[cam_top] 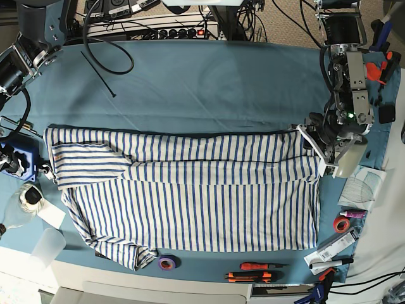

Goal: Fold the T-shirt properly
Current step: 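Regrasp the folded edge at the shirt's sides with both grippers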

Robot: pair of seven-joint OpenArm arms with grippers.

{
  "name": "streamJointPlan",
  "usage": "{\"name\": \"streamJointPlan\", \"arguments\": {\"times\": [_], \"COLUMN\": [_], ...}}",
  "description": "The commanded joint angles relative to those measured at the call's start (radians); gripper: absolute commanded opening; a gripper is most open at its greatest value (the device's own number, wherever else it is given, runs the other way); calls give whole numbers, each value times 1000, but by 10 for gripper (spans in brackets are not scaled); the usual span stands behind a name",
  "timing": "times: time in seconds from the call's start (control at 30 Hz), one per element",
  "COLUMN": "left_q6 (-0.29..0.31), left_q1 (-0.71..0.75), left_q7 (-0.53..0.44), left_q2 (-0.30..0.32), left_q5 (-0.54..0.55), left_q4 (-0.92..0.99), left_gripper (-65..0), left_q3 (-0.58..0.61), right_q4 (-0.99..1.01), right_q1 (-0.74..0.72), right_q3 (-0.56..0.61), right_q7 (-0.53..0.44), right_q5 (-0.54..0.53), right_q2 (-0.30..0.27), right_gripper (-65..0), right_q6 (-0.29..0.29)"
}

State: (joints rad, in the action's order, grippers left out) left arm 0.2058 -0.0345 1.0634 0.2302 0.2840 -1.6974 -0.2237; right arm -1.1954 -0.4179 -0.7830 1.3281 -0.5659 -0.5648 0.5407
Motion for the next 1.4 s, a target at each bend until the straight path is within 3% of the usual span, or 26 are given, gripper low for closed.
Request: {"name": "streamJointPlan", "arguments": {"times": [0.0,0.53,0.67,0.87,1.1,1.23,1.37], "left_q6": [1,2,6,31,27,31,21], "left_q1": [-18,-18,-18,-6,4,7,31], "left_q7": [-17,-105,-104,-166,-197,-142,-174], "left_q2": [8,0,0,0,0,0,0], "left_q5": [6,-49,-60,-144,-177,-159,-156], "left_q4": [-18,18,18,27,27,4,-1], "left_gripper": [-455,-458,-478,-572,-590,-590,-590], "left_q3": [-3,-1,-1,-1,-1,-1,-1], "right_q4": [-22,-22,-22,-22,-22,-22,-22], "right_q1": [-20,-20,-20,-19,-12,9,26], "right_q3": [-7,-7,-7,-9,-9,-9,-10], "right_q7": [-21,-2,6,8,12,8,10], "right_q5": [-21,-21,-21,-21,-21,-21,-21], "right_q2": [-39,-40,-40,-51,-69,-87,-89], "right_gripper": [-443,-443,-443,-443,-443,-443,-443], "right_q6": [2,2,2,2,2,2,3]}}
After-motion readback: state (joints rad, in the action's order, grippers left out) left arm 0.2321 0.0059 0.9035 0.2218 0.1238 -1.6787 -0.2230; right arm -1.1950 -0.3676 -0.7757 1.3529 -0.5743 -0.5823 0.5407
